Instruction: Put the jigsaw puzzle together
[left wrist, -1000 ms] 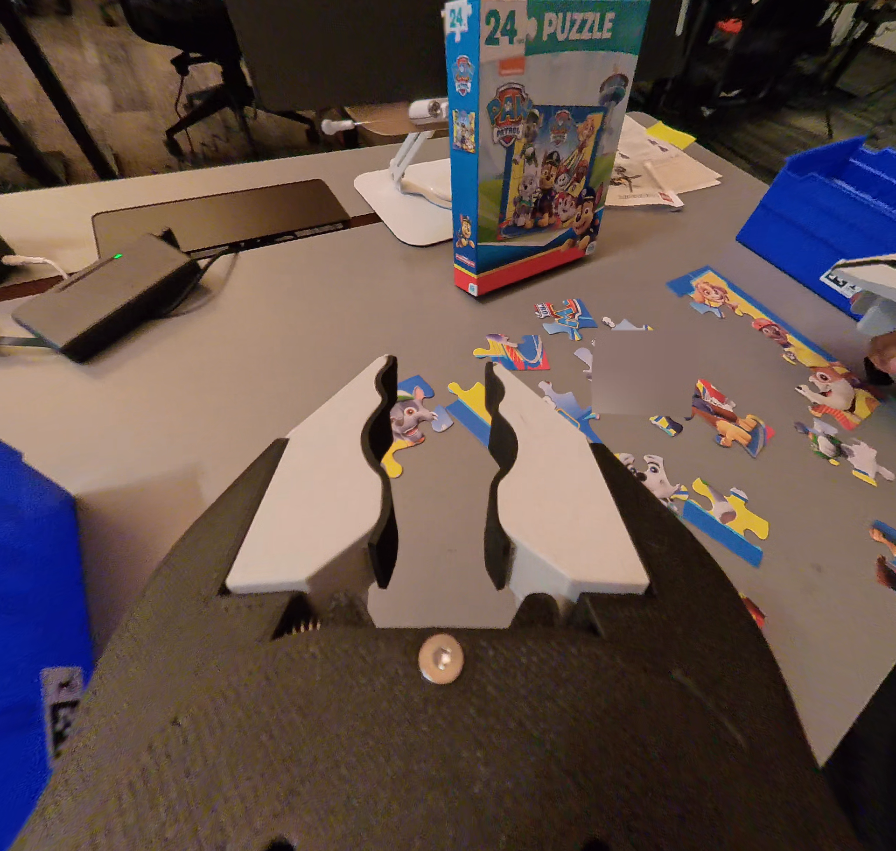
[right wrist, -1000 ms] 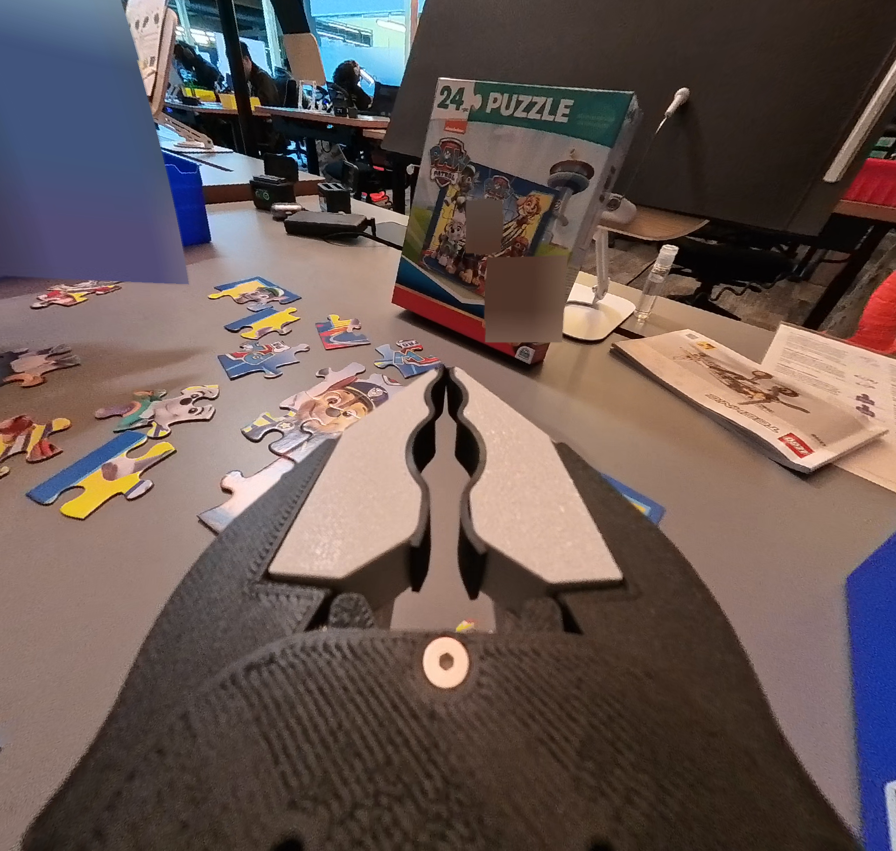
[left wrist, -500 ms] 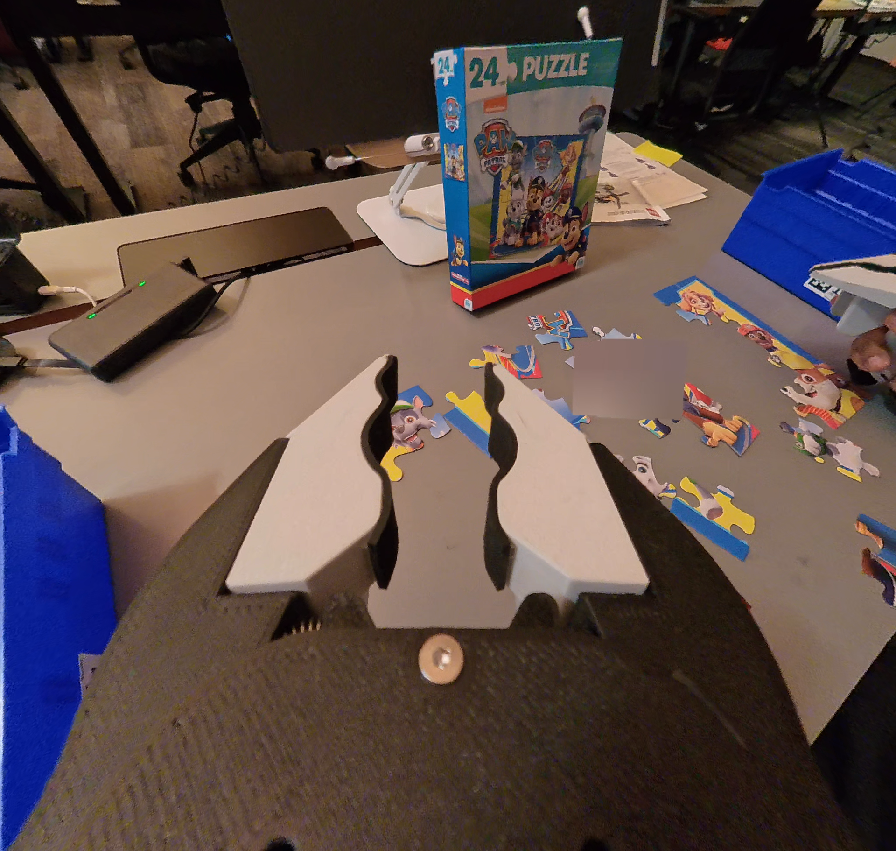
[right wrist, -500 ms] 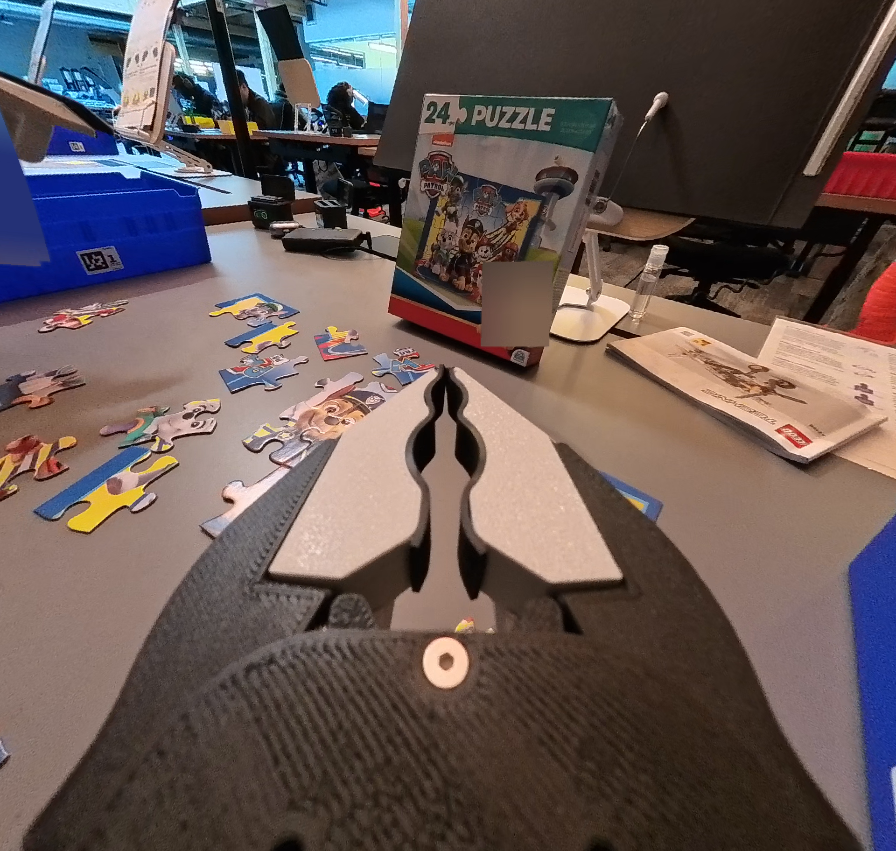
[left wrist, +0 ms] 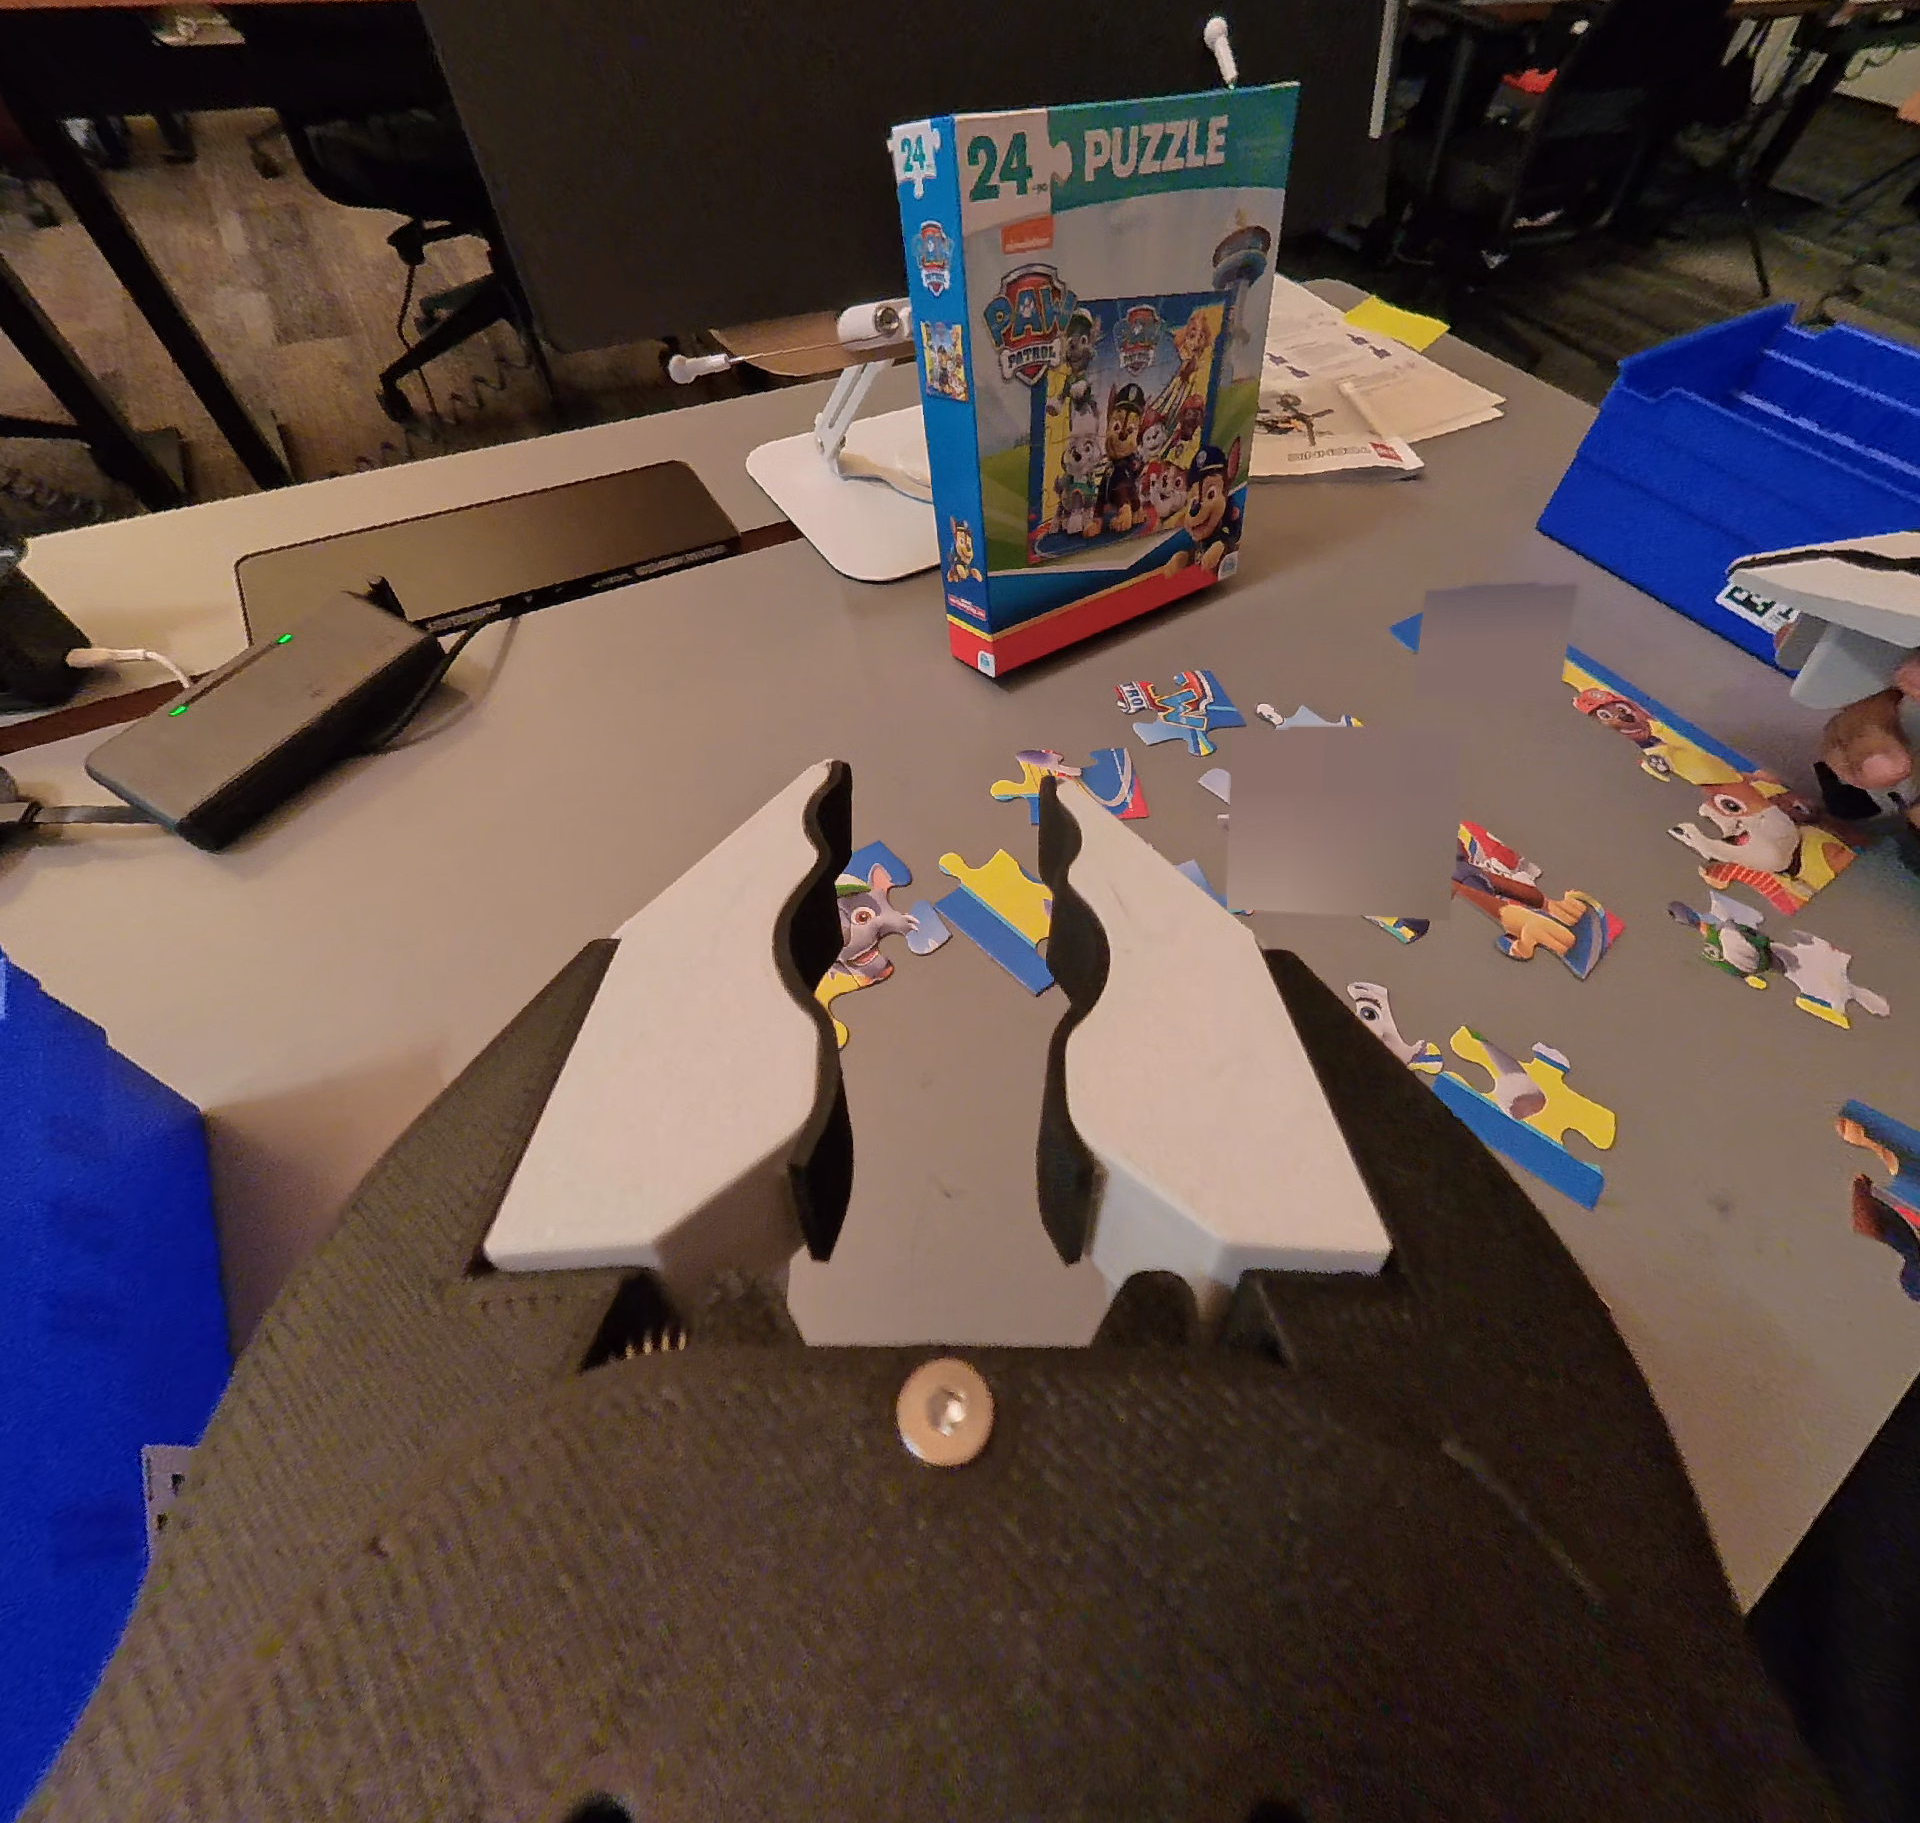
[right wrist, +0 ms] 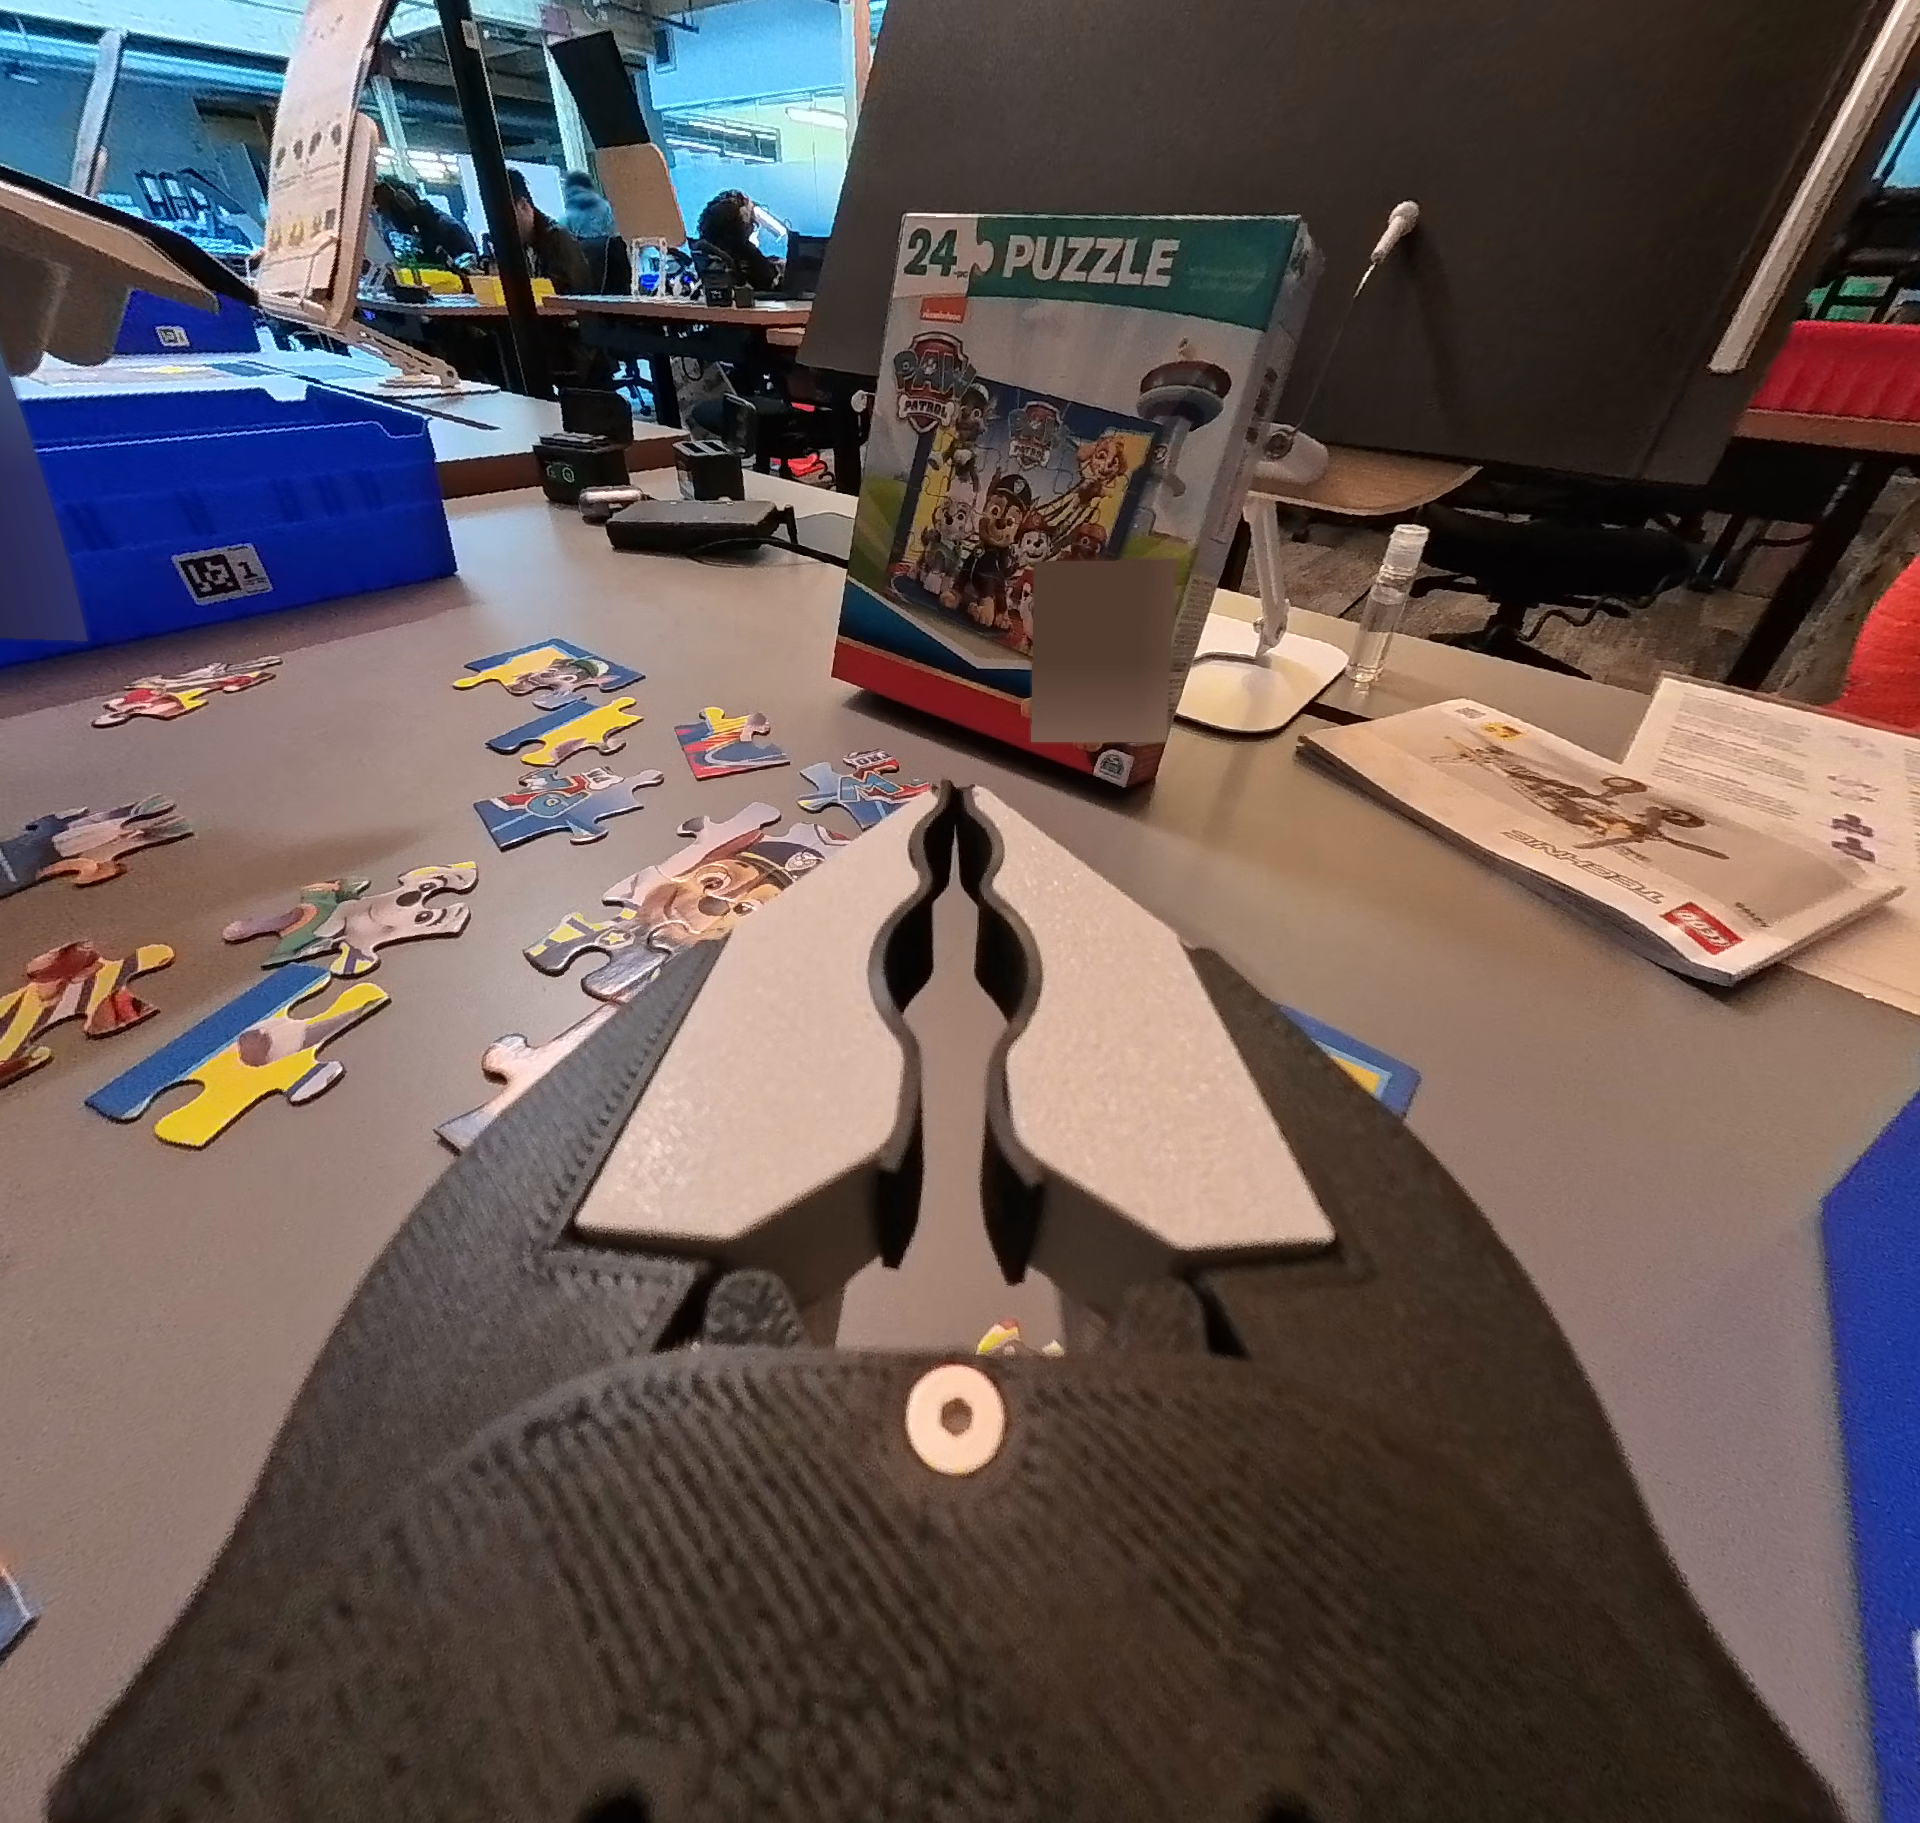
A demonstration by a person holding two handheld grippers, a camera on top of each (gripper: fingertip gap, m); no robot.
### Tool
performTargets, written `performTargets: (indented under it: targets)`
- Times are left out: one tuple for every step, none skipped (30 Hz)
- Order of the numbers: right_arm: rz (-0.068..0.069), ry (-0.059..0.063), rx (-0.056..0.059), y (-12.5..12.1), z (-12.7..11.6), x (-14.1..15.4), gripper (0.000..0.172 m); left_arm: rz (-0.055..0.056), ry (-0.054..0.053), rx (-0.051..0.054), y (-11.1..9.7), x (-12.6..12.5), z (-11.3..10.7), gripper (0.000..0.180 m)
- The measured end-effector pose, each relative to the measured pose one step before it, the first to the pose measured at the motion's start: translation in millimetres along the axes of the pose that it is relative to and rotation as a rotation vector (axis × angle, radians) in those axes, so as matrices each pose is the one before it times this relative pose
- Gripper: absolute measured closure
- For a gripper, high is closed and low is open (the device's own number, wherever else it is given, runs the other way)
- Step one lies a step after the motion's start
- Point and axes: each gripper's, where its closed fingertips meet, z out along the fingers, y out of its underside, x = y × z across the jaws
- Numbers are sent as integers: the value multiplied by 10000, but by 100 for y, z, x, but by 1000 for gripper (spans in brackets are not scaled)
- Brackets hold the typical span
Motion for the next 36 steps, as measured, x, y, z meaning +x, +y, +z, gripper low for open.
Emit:
performTargets:
  targets:
    - [3, 1, 6, -8, -9, 5, 172, -27, 6, 32, -38, -28, -7, 146]
    - [9, -1, 14, -18, -8, 6, 172, -25, 9, 19, -15, -13, 1, 146]
    - [11, 0, 6, -8, -4, 11, 172, -17, 12, 2, 23, -3, 40, 146]
    - [10, 0, 0, 1, 1, 16, 172, -9, 6, -12, 46, 2, 55, 146]
    - [7, -2, 1, -1, -3, 2, 172, 3, 9, -23, 62, 24, 79, 146]
    - [0, -1, 2, -2, 1, -1, 172, 9, 15, -30, 66, 41, 88, 146]
    - [-6, 3, 2, -3, -4, -5, 172, 8, 12, -33, 68, 45, 93, 146]
    - [-4, 1, 1, 0, -9, 0, 172, 9, 11, -25, 60, 50, 93, 146]
    - [-2, -4, -1, 1, 3, -13, 172, 8, 16, -20, 56, 64, 90, 146]
    - [-5, 3, 0, 0, 0, 8, 172, 9, 19, -24, 48, 61, 90, 146]
    - [-4, 5, 2, -2, -8, 5, 172, 9, 12, -20, 49, 67, 81, 146]
    - [2, -1, 7, -19, -5, -7, 172, 10, 12, -16, 36, 59, 73, 146]
    - [3, 0, 6, -8, -9, 3, 172, 10, 14, -19, 40, 62, 71, 146]
    - [2, 6, 5, -6, -10, 12, 172, 12, 16, -20, 38, 70, 78, 146]
    - [3, 4, 11, -24, -19, 14, 172, 15, 10, -21, 38, 55, 53, 146]
    - [4, 2, 13, -16, -17, 10, 172, 15, 3, -18, 37, 43, 72, 146]
    - [6, 2, 8, -21, -8, 4, 172, 13, 6, -11, 27, 43, 53, 146]
    - [4, 3, 4, -6, -1, 10, 172, 7, 15, -11, 26, 61, 53, 146]
    - [0, 4, 3, -4, -11, 11, 172, 4, 18, -14, 27, 59, 57, 146]
    - [-4, 9, 10, -13, -11, 8, 172, 7, 14, -15, 28, 51, 57, 146]
    - [-3, 11, 13, -27, -14, 20, 172, 11, 15, -14, 37, 63, 62, 146]
    - [-1, 17, 13, -27, -27, 31, 172, 11, 16, -16, 30, 65, 57, 146]
    - [-5, 32, 22, -48, -34, 60, 172, 11, 18, -19, 32, 74, 62, 146]
    - [-14, 53, 38, -70, -60, 80, 172, 15, 14, -21, 41, 72, 72, 146]
    - [-32, 96, 52, -110, -91, 147, 172, 20, 13, -21, 32, 82, 70, 146]
    - [-52, 163, 58, -118, -128, 273, 172, 19, 14, -24, 51, 89, 83, 146]
    - [-49, 197, 84, -163, -172, 339, 172, 18, 18, -27, 50, 94, 93, 146]
    - [-10, 177, 125, -221, -188, 325, 172, 21, 23, -33, 64, 119, 102, 146]
    - [43, 138, 143, -246, -183, 299, 172, 27, 23, -38, 75, 111, 115, 146]
    - [74, 106, 145, -243, -173, 248, 172, 30, 18, -45, 84, 107, 135, 146]
    - [79, 79, 135, -212, -159, 215, 172, 29, 14, -44, 87, 103, 123, 146]
    - [75, 54, 115, -188, -133, 164, 172, 25, 14, -38, 65, 85, 128, 146]
    - [66, 30, 95, -151, -96, 112, 172, 21, 15, -38, 78, 97, 126, 146]
    - [54, 13, 69, -103, -62, 61, 172, 22, 13, -40, 73, 87, 114, 146]
    - [42, -1, 34, -53, -38, 33, 172, 26, 7, -35, 75, 70, 97, 146]
    - [26, -13, -1, 12, 9, -2, 172, 24, 0, -29, 49, 57, 87, 146]
